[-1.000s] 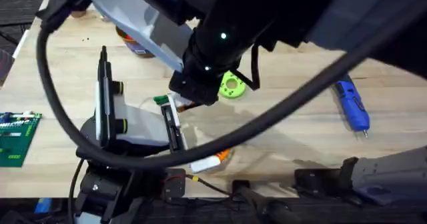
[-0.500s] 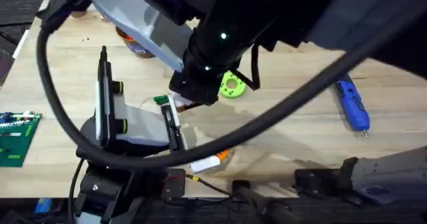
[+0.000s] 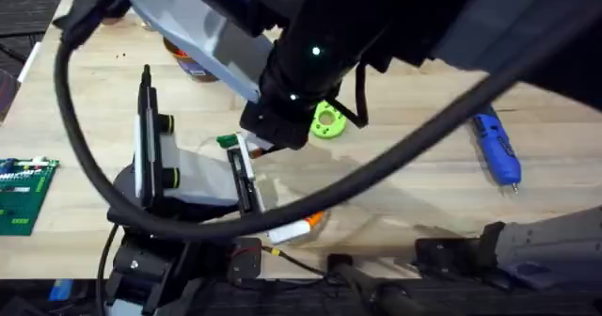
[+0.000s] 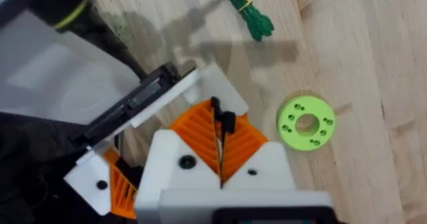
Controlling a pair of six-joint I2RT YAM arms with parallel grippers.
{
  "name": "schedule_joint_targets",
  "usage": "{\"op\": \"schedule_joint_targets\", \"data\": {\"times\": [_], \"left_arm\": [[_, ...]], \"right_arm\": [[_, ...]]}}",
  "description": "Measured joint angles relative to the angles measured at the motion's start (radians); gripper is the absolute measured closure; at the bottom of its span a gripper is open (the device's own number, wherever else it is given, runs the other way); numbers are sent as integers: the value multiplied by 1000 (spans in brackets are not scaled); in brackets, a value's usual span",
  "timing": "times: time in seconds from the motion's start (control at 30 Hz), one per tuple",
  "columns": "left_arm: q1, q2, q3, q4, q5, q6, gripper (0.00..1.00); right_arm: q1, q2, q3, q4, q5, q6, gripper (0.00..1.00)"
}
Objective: Pick up the gripper from the table and insert it into the empty holder that is missing its gripper. Then pick up a screw, insert it into the mounting hole, and use the screwdriver to tighten it. Finally, clean up the table by picking up the vegetable and placing it into the bucket.
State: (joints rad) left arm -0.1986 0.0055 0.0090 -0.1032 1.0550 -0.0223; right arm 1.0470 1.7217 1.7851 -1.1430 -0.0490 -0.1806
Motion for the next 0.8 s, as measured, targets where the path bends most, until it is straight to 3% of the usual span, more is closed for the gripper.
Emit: {"op": "schedule_joint_targets", "data": {"times": [0.8], "left_arm": [[0, 0, 0, 0, 0, 0, 8]], "right_arm": [[0, 0, 34, -14, 0, 0, 993]]}}
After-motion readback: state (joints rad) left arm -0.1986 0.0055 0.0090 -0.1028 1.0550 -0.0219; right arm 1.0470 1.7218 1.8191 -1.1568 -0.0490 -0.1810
